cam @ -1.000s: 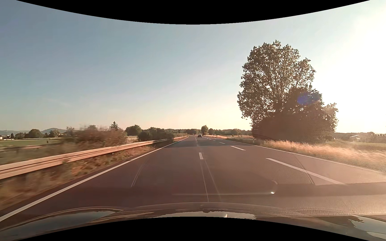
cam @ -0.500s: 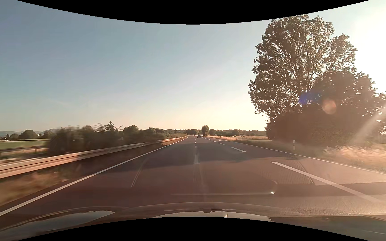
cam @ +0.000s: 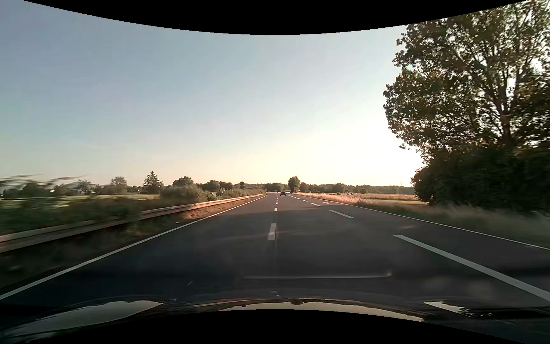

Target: Follow the waypoints while adhering to traffic rules and regulations

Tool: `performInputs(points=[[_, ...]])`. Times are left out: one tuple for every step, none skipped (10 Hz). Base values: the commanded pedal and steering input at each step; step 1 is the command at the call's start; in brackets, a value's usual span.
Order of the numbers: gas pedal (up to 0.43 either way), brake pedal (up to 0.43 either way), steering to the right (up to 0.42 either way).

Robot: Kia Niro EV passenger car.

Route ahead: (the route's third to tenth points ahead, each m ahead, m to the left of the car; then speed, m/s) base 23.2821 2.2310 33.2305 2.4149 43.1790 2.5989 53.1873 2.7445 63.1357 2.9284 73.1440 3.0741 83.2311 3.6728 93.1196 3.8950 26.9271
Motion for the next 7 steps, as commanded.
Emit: performInputs(points=[[0.177,0.0,0.001],[0.177,0.0,0.001],[0.177,0.0,0.001],[0.177,0.0,0.001],[0.177,0.0,0.001],[0.177,0.0,0.001],[0.177,0.0,0.001]])
